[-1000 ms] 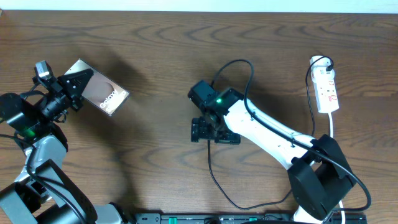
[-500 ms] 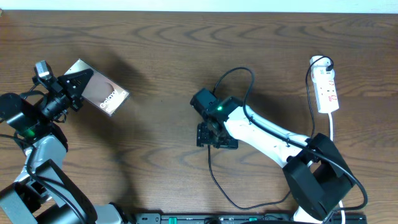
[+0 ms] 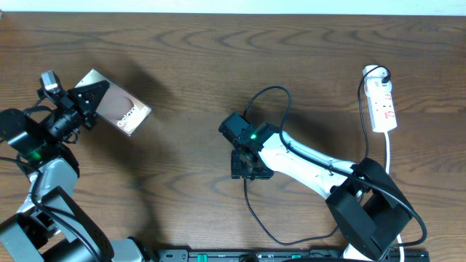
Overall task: Plug charger to phone and switch on socket
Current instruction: 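Lower the right gripper and close it on the cable connector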
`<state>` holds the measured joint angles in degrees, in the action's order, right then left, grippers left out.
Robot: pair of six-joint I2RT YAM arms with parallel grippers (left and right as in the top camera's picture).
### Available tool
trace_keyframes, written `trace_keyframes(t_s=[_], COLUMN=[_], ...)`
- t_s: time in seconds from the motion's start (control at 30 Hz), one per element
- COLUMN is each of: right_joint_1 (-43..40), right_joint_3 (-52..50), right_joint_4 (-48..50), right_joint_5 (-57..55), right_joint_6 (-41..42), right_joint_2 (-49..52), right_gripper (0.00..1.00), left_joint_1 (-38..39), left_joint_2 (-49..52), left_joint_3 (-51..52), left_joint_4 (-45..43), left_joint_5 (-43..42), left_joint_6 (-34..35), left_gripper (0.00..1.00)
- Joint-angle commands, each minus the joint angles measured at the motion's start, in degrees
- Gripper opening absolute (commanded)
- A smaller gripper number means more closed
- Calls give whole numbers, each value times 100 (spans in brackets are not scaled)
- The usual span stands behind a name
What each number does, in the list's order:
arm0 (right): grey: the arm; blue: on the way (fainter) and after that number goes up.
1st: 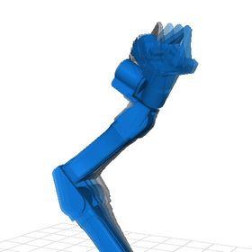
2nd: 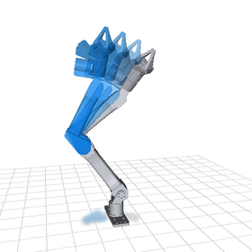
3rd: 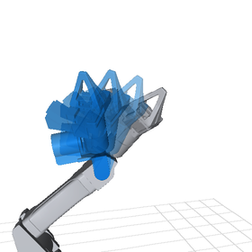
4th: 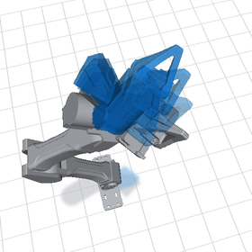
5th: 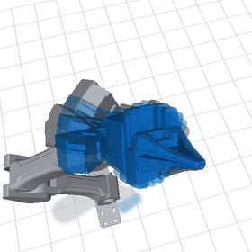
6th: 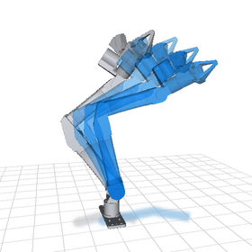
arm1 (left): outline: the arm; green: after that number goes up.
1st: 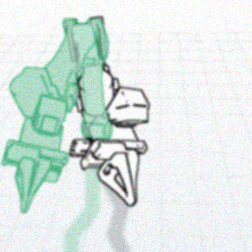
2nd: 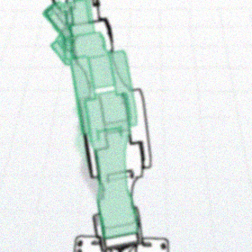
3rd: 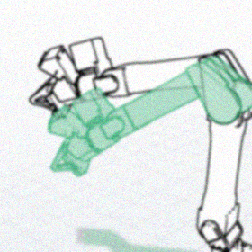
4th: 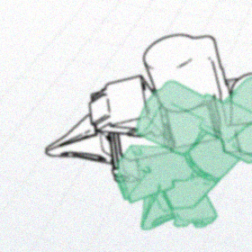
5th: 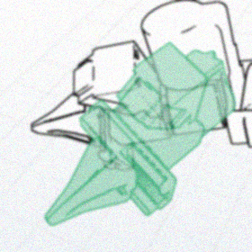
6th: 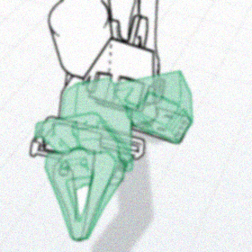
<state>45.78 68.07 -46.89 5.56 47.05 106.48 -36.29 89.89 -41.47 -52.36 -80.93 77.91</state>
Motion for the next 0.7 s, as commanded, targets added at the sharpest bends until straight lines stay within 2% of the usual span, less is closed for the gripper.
trace_keyframes(t_s=[0.0, 0.1, 0.27, 0.67], right_joint_1=[39, 37, -72, -177], right_joint_3=[-37, -37, -37, -37], right_joint_4=[46, 94, 127, 221], right_joint_5=[-90, -42, 149, 144], right_joint_6=[-37, -39, -44, -85], right_joint_2=[120, 284, 428, 444], right_gripper=[52, 54, 47, 48], left_joint_1=[-11, -11, -11, -11], left_joint_2=[-79, -79, -79, -79], left_joint_3=[-48, -48, -48, -48], left_joint_4=[-48, -48, -48, -48], left_joint_5=[-116, -116, -116, -114], left_joint_6=[-81, -96, -96, -96], left_gripper=[7, 8, 7, 7])
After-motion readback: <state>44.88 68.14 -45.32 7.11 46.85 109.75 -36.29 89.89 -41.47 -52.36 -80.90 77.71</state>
